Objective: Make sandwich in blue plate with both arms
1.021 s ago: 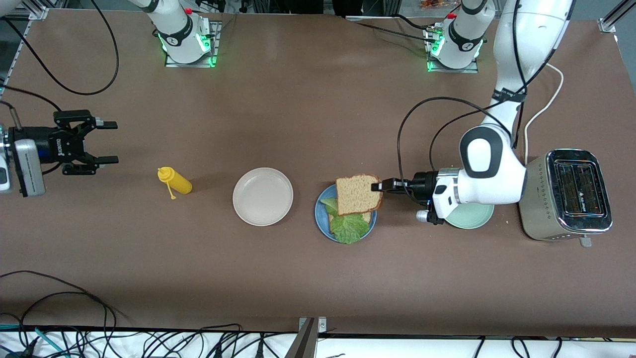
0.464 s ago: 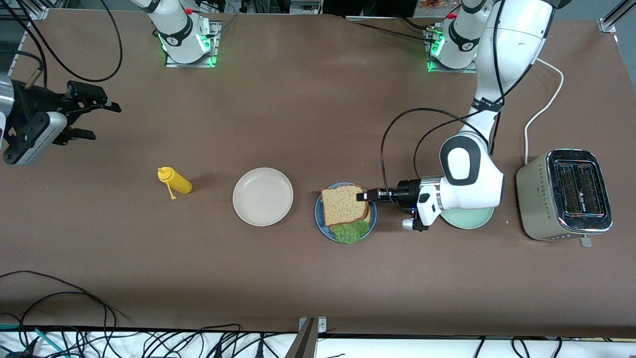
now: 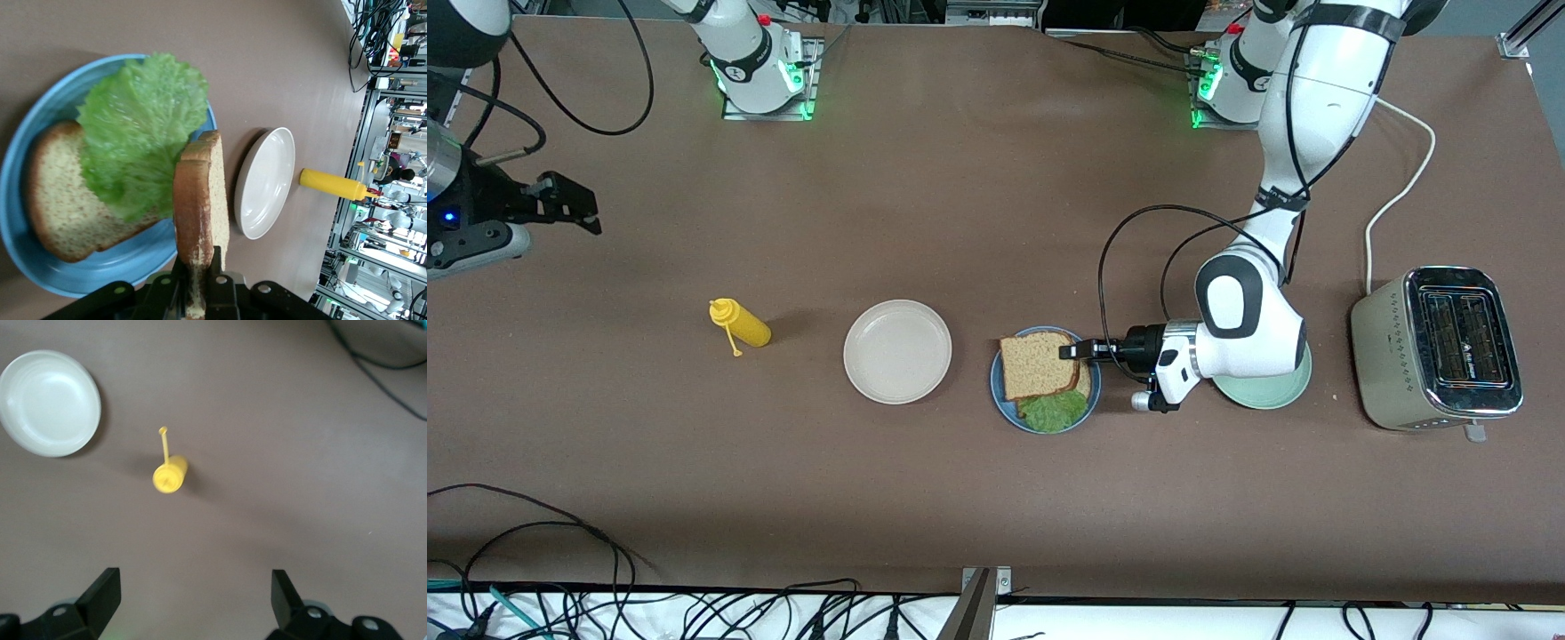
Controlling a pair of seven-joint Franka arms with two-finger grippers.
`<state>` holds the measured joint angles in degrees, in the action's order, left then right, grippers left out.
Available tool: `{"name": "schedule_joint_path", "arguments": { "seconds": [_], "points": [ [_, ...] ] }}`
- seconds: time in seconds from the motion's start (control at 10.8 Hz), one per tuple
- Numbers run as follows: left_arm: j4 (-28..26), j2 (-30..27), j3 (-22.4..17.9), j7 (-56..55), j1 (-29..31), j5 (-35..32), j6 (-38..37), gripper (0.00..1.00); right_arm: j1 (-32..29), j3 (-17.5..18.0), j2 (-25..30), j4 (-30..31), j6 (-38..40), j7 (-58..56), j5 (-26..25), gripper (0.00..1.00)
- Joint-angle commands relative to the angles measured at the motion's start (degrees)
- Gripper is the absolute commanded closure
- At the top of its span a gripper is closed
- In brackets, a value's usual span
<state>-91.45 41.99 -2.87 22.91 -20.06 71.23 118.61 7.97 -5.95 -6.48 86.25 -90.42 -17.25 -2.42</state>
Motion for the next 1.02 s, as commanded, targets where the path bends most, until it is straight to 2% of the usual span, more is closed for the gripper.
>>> {"name": "schedule_joint_path", "arguments": {
  "seconds": [0.0,0.19,0.28,0.37,0.65,0.84,0.93],
  "points": [
    [0.7,1.7,-0.8,7.0,1.2,1.5,0.1,0.73,-2.8,2.6,6.2,11.6,-12.4,4.6,-1.5,0.02],
    [0.8,2.5,-1.2,7.7,1.5,1.6,0.1,0.58,-3.2,3.0,7.4,13.4,-16.2,7.1,-0.2,0.02],
    [0.8,2.9,-2.0,7.8,1.5,1.8,0.2,0.37,-3.8,4.1,7.6,13.2,-15.8,9.8,3.3,0.01],
    [0.9,3.3,-2.3,8.0,1.6,1.8,0.3,0.01,-5.1,5.4,8.7,13.2,-14.8,13.0,5.1,0.01],
    [0.8,3.3,-2.7,10.7,2.4,2.0,0.3,0.0,-5.9,5.9,9.3,13.3,-7.2,21.5,5.6,0.01],
    [0.2,1.4,-2.7,10.6,4.9,1.5,0.2,0.0,-6.7,5.9,8.8,14.0,-8.0,22.1,5.8,0.0],
    [-1.4,-1.8,-2.3,10.5,6.1,1.3,0.1,0.0,-6.7,6.0,9.0,15.2,-8.9,22.1,6.5,0.0]
  ]
}}
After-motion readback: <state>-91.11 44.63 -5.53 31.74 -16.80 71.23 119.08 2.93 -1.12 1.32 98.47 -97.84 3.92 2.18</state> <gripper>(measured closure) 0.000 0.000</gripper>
